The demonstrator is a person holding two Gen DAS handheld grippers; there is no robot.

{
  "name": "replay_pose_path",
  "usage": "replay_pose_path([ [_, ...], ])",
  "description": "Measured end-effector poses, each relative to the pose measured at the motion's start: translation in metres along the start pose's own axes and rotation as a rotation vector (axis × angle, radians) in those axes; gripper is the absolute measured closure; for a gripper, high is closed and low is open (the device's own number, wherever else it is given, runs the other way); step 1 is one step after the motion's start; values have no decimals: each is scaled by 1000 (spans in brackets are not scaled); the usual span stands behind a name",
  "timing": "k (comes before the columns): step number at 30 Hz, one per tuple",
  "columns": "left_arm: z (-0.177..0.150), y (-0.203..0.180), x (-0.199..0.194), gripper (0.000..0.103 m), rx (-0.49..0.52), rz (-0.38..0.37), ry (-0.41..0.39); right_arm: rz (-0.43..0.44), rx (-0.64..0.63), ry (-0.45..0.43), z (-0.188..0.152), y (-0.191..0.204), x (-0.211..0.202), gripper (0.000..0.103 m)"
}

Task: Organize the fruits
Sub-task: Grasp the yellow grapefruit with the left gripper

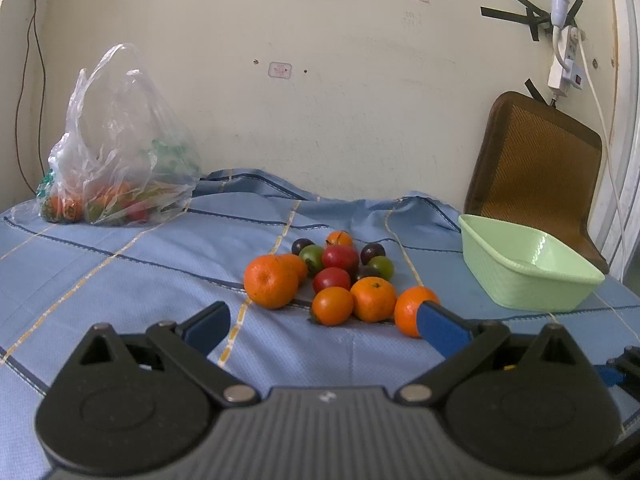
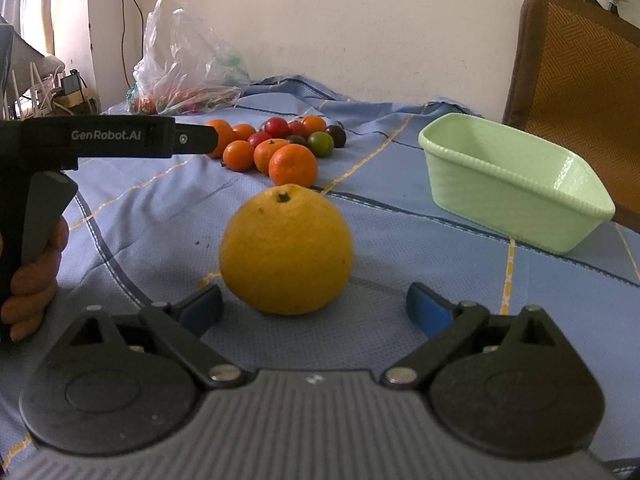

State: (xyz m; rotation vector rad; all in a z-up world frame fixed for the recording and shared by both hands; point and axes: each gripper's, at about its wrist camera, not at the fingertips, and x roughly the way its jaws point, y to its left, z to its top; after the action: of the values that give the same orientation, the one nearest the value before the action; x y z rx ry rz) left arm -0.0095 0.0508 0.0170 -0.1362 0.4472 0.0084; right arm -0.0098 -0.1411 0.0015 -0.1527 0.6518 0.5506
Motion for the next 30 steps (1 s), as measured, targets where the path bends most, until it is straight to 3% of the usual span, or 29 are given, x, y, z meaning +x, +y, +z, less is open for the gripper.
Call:
replay_pose_path([
  [10,-1,-1,-2,0,4,-27,-11,-2,0,0,0,1,0,2],
  [14,-2,-2,-13,0,-4,-138,-38,-17,0,-6,0,2,-1,2],
  [18,-1,-16,-22,0,4,-293,-4,-12,26,-35,0,-4,-6,4],
  [22,-2,-37,-20,0,28,-388,81,15,-15,-43,2,0,-9,10],
  [24,-4,-42,-12,1,3,-438,142,35,-43,-46,4,3,-10,19],
  [26,-6,-46,-2,9,-22,-471,193,54,-61,-56,6,3,-10,25],
  [27,-7,-48,3,20,-32,-486,219,70,-69,-61,6,3,-10,32],
  [29,-7,-49,13,36,-68,-509,273,82,-84,-71,7,4,-10,34],
  [30,-6,-51,16,37,-78,-500,280,77,-86,-80,7,3,-10,35],
])
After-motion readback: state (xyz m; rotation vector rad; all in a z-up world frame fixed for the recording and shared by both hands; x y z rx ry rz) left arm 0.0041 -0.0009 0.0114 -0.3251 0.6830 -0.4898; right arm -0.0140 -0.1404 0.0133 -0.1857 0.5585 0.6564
